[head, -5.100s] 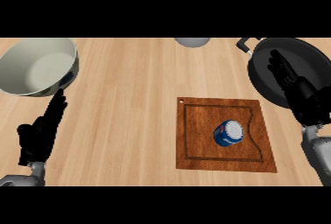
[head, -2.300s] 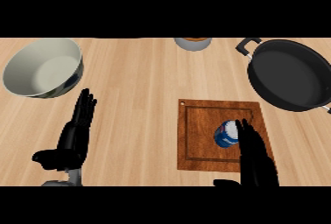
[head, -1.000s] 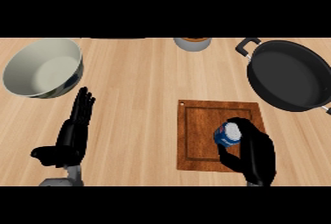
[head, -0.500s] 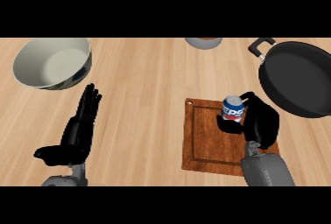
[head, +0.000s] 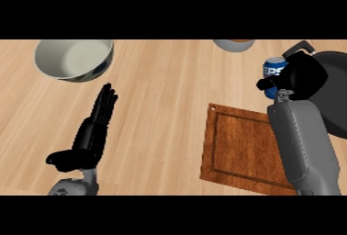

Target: Pick the can from the cutting board and place it in the pot

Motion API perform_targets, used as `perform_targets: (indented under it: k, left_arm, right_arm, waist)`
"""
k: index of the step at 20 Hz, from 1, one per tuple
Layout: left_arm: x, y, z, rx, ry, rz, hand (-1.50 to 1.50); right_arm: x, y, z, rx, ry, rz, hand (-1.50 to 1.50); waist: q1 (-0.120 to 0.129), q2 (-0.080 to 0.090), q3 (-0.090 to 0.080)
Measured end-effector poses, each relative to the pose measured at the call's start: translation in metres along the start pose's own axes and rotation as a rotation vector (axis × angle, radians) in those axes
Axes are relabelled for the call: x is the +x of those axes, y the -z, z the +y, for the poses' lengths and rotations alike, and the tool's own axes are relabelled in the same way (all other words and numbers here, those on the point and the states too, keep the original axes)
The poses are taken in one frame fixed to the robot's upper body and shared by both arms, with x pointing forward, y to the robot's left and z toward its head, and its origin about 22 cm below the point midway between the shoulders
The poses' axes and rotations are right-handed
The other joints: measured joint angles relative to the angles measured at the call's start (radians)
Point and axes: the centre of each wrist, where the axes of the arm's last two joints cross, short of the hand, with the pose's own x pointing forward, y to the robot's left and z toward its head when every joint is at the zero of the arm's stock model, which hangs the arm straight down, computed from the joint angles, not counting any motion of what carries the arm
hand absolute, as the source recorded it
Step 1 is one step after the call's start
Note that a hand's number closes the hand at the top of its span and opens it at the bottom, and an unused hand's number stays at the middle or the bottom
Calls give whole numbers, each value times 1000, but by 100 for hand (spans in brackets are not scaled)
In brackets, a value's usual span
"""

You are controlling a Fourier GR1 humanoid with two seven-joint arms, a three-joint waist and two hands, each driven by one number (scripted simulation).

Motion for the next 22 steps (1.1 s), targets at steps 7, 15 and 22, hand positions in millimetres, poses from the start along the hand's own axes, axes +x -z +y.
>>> perform_targets:
  k: [7, 15, 22]
  left_arm:
    - [0, 3, -9, -33, -3, 3, 0]
    - [1, 5, -11, -20, -5, 3, 0]
    - [-1, 3, -3, 11, 8, 19, 0]
  right_arm:
    - [46, 39, -38, -192, -106, 74, 150]
    - [67, 67, -59, -289, -196, 171, 150]
    - [61, 88, -62, -315, -242, 248, 150]
  waist:
    - [26, 4, -1]
    - [10, -1, 1]
    - [-26, -9, 3]
